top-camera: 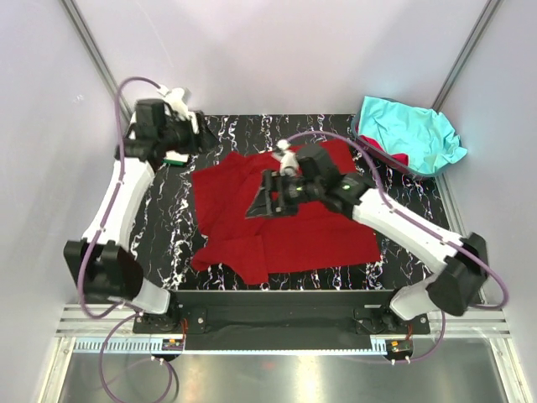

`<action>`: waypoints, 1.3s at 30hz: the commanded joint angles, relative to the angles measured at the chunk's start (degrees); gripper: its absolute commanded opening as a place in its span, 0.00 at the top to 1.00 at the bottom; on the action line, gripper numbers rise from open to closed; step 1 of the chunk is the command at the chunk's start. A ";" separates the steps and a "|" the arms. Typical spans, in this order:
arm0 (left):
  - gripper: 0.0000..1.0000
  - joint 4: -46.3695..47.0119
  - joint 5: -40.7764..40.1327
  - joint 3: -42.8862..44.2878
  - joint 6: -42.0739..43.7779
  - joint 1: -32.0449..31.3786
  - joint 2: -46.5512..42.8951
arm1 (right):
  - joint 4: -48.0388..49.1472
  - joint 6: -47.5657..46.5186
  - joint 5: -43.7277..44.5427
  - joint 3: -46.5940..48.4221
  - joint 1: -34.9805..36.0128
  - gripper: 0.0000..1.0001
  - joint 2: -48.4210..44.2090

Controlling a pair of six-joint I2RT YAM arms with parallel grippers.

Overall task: Fold and stack the t-shirts
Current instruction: Flatten the tshirt out

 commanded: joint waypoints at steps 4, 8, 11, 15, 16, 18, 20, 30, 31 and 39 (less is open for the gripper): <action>0.31 2.45 -4.81 -18.35 -3.44 -15.25 -9.46 | -14.54 -4.06 13.95 -10.88 -11.18 0.22 -10.67; 0.41 5.09 -8.94 -27.35 -8.98 -24.60 -9.75 | -17.62 -3.45 19.22 -18.70 -18.38 0.30 -14.10; 0.44 3.77 -15.09 -29.47 -12.77 -27.86 -5.62 | -17.64 -0.72 24.76 -21.26 -21.73 0.47 -14.28; 0.41 2.99 -23.68 -27.73 -13.74 -28.04 1.67 | -15.96 1.65 29.51 -24.34 -25.33 0.49 -11.13; 0.40 2.89 -24.76 -25.71 -12.61 -27.87 4.73 | -15.09 2.35 29.51 -24.70 -26.99 0.49 -10.25; 0.39 2.54 -26.78 -23.25 -11.64 -27.34 7.99 | -13.94 2.71 28.99 -25.40 -28.76 0.48 -7.97; 0.39 2.02 -27.23 -19.21 -10.06 -26.55 13.35 | -12.97 2.27 28.11 -25.66 -30.69 0.48 -6.64; 0.39 2.89 -19.95 -2.33 -1.62 -18.82 30.41 | -16.31 -1.77 28.37 -23.82 -32.89 0.46 -5.93; 0.37 2.28 -19.50 2.38 0.39 -18.73 33.12 | -16.66 -2.38 28.28 -23.65 -33.07 0.45 -5.93; 0.28 -5.19 -24.95 12.48 2.88 -18.73 28.36 | -18.77 -5.82 28.99 -20.75 -34.30 0.43 -4.18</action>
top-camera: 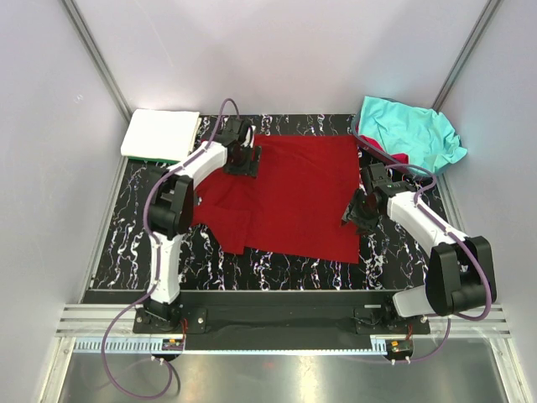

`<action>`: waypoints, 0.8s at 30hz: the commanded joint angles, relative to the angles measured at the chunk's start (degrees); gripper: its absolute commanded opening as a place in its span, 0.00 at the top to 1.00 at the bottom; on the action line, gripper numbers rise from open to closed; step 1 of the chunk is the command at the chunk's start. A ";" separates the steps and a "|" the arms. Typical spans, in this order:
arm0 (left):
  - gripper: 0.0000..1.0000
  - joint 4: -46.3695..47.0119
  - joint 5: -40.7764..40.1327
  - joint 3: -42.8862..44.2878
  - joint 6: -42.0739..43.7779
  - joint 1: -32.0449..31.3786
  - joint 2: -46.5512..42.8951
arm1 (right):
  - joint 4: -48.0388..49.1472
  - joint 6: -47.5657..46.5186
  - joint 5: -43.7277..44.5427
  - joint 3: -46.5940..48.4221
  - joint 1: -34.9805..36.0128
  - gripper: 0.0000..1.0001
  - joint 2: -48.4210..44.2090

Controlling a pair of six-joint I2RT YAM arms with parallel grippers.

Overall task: Fold and stack the t-shirts
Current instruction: Flatten the tshirt out

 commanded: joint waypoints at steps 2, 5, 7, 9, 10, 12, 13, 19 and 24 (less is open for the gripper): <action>0.28 -2.97 -5.50 -4.29 -0.36 -0.34 -13.87 | -0.83 -2.41 1.58 2.91 -0.69 0.43 0.59; 0.35 -2.27 -6.74 -14.40 -3.62 -1.04 -23.10 | 0.49 -1.88 -0.70 1.68 -0.78 0.44 0.51; 0.41 -1.83 -8.49 -19.14 -3.98 -3.67 -26.18 | 1.10 -1.36 -2.11 0.97 -0.78 0.45 -0.11; 0.49 -2.00 -9.47 -21.09 -5.63 -6.39 -26.03 | 1.11 -0.39 -3.17 -0.08 -0.78 0.45 -0.90; 0.53 -2.44 -9.38 -21.10 -6.87 -7.10 -25.33 | 1.11 -0.13 -3.52 -0.34 -0.78 0.46 -1.34; 0.62 -3.66 -10.77 -20.32 -9.24 -9.38 -22.62 | 0.93 0.84 -3.87 -2.01 -0.69 0.46 -2.48; 0.63 -3.93 -12.00 -20.05 -9.95 -10.09 -21.73 | 0.93 1.19 -3.79 -2.45 -0.78 0.47 -2.92; 0.63 -4.73 -15.00 -16.63 -13.47 -14.40 -15.05 | 1.02 2.42 -3.96 -5.17 -0.69 0.48 -5.38; 0.64 -6.74 -17.55 -13.28 -14.88 -15.64 -10.04 | 1.11 3.13 -3.96 -6.41 -0.69 0.49 -7.67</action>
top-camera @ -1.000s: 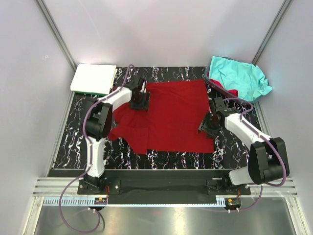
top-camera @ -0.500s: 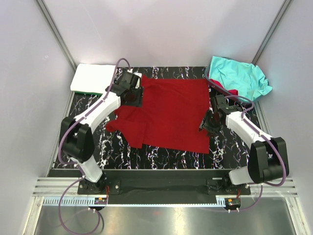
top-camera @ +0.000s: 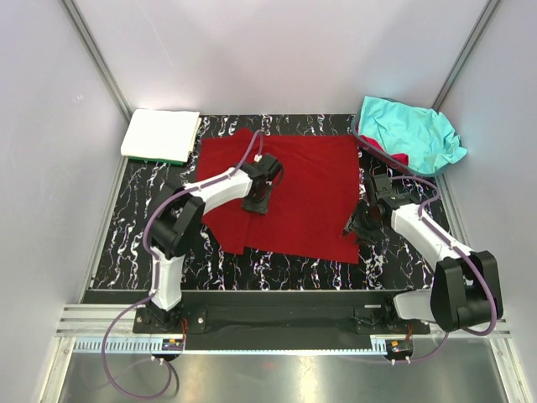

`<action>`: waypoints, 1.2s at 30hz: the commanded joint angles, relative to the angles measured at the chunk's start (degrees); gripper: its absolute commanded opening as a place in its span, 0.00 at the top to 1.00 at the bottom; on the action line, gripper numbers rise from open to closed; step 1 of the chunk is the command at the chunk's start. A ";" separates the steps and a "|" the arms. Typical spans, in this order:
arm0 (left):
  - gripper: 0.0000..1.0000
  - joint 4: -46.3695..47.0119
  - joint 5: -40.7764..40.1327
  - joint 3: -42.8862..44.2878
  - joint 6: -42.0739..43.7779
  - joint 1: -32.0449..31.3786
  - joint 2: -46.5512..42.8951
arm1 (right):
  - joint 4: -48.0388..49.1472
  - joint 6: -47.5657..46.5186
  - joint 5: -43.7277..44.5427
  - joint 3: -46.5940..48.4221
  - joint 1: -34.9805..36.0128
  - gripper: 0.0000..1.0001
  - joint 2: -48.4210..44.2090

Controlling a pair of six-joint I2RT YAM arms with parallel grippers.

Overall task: Fold and stack the t-shirts
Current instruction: Flatten the tshirt out

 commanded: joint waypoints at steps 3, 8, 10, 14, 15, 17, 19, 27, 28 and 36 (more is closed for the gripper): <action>0.65 -1.29 -6.30 5.09 -2.03 -0.23 1.67 | 0.23 1.14 -0.22 -0.75 -0.14 0.49 -3.17; 0.65 -1.91 -7.63 4.31 -2.37 -0.23 2.46 | 0.50 1.23 -0.14 -1.72 -0.23 0.49 -3.87; 0.65 -1.38 -7.54 3.68 -2.38 -0.23 2.28 | 0.58 1.23 -0.14 -1.72 -0.23 0.49 -3.87; 0.65 -1.38 -7.80 3.68 -1.94 -0.14 3.25 | 1.28 1.05 -0.40 -1.90 -0.23 0.49 -3.35; 0.65 -1.29 -7.89 3.51 -1.85 -0.14 3.51 | 1.29 1.05 -0.49 -1.98 -0.14 0.49 -3.17; 0.66 -1.03 -7.72 3.33 -1.76 -0.05 3.69 | 1.29 1.23 -0.57 -1.98 -0.14 0.49 -2.73; 0.67 -0.94 -7.80 2.72 -1.76 0.12 3.69 | 1.20 1.14 -0.66 -2.16 -0.23 0.49 -2.73; 0.79 0.38 -7.80 1.22 -1.23 0.83 2.55 | 1.37 1.05 -0.57 -2.51 -0.23 0.50 -2.73; 0.81 0.38 -7.89 1.39 -1.15 0.83 2.29 | 1.29 1.05 -0.49 -2.60 -0.23 0.50 -2.64; 0.75 0.47 -7.71 1.57 -0.71 1.18 2.72 | 1.02 1.14 -0.57 -2.42 -0.14 0.50 -2.20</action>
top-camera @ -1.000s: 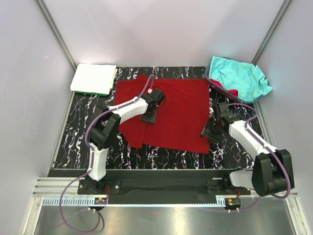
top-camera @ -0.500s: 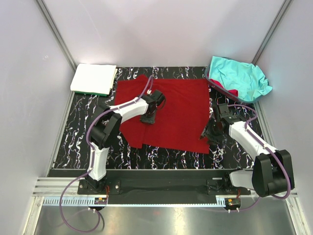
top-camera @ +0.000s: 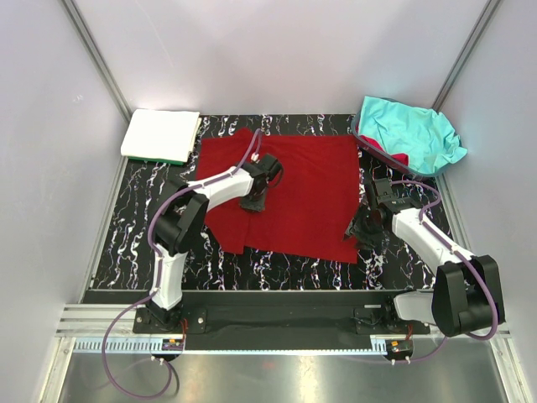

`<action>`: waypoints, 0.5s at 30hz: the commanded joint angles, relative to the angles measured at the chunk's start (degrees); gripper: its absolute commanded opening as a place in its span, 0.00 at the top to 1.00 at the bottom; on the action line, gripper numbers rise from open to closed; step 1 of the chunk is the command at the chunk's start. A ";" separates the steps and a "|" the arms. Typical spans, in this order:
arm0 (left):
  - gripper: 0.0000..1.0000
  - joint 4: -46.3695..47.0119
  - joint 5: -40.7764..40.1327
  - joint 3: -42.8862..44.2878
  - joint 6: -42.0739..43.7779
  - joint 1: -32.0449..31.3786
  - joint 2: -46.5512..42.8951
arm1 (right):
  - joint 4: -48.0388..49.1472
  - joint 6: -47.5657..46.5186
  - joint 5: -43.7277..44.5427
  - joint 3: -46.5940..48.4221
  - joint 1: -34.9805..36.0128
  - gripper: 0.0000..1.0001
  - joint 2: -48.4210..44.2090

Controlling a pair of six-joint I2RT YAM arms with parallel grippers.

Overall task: Fold and stack the t-shirts
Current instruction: Flatten the tshirt out

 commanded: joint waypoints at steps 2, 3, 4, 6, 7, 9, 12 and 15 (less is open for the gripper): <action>0.75 1.32 -1.66 -0.70 0.36 0.72 -0.97 | 0.63 0.22 -0.27 0.55 -0.23 0.50 -0.46; 0.75 1.41 -1.83 -1.57 0.28 0.72 -1.84 | 0.54 0.22 -0.18 0.55 -0.23 0.50 -0.54; 0.75 1.76 -1.92 -2.02 0.36 0.72 -2.37 | 0.54 0.22 -0.09 0.55 -0.23 0.50 -0.63; 0.75 2.11 -2.10 -2.90 0.45 0.98 -3.43 | 0.45 0.04 0.00 0.38 -0.14 0.50 -0.81; 0.75 2.20 -2.27 -3.51 0.45 1.07 -4.13 | 0.63 0.13 -0.09 0.11 -0.14 0.50 -0.89; 0.75 2.38 -2.10 -3.78 0.45 1.25 -4.75 | 0.89 0.13 -0.27 -0.06 -0.14 0.50 -0.90; 0.76 2.47 -1.84 -3.87 0.28 1.42 -5.45 | 0.98 0.13 -0.44 -0.06 -0.14 0.50 -0.55; 0.76 2.46 -2.10 -4.65 0.10 1.42 -6.77 | 0.89 -0.13 -0.62 0.20 -0.14 0.50 -0.46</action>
